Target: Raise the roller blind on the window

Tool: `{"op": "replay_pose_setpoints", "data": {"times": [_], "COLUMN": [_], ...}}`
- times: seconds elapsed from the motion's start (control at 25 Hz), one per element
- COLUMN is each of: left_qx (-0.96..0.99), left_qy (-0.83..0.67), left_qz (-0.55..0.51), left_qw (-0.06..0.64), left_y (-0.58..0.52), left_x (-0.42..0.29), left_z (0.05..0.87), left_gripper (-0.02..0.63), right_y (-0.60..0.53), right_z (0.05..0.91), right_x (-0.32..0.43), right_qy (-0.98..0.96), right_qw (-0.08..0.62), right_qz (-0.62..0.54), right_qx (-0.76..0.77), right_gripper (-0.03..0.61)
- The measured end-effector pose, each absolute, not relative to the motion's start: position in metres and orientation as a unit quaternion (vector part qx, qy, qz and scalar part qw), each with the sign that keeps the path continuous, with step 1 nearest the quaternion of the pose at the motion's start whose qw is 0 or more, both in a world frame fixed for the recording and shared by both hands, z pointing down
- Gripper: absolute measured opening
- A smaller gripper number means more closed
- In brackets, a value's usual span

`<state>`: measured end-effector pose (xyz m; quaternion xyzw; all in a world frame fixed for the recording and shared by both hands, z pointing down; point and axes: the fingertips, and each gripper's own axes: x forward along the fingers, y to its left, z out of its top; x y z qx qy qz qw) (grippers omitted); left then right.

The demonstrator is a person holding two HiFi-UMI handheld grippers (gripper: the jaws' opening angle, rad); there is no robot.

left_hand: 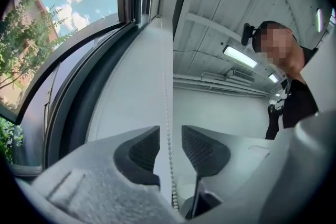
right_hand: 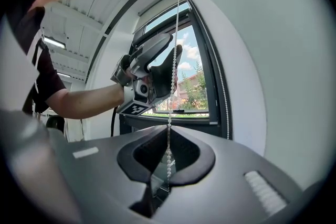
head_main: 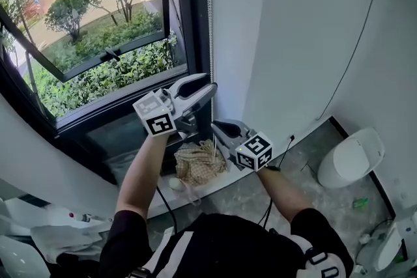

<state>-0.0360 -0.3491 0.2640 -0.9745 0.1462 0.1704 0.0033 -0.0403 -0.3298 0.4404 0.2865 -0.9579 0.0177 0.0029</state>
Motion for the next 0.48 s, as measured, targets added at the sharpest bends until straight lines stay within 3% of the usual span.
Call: {"op": "replay_pose_setpoints", "data": {"times": [0.12, 0.24, 0.48], "left_qx": [-0.979, -0.978, -0.971], "left_qy": [0.135, 0.137, 0.151], "left_qz": [0.154, 0.155, 0.184], "left_qw": [0.017, 0.015, -0.015], "left_y": [-0.340, -0.336, -0.342], "left_x": [-0.028, -0.025, -0.031], "left_z": [0.267, 0.270, 0.270], "left_gripper": [0.112, 0.008, 0.002], "right_y": [-0.331, -0.330, -0.331], "right_z": [0.441, 0.441, 0.441], "right_x": [-0.040, -0.037, -0.032], "right_qy": [-0.958, -0.958, -0.955], "right_qw": [0.006, 0.011, 0.005], "right_qz": [0.015, 0.010, 0.001], "right_qx": [0.287, 0.286, 0.297], "right_gripper": [0.017, 0.015, 0.015]}}
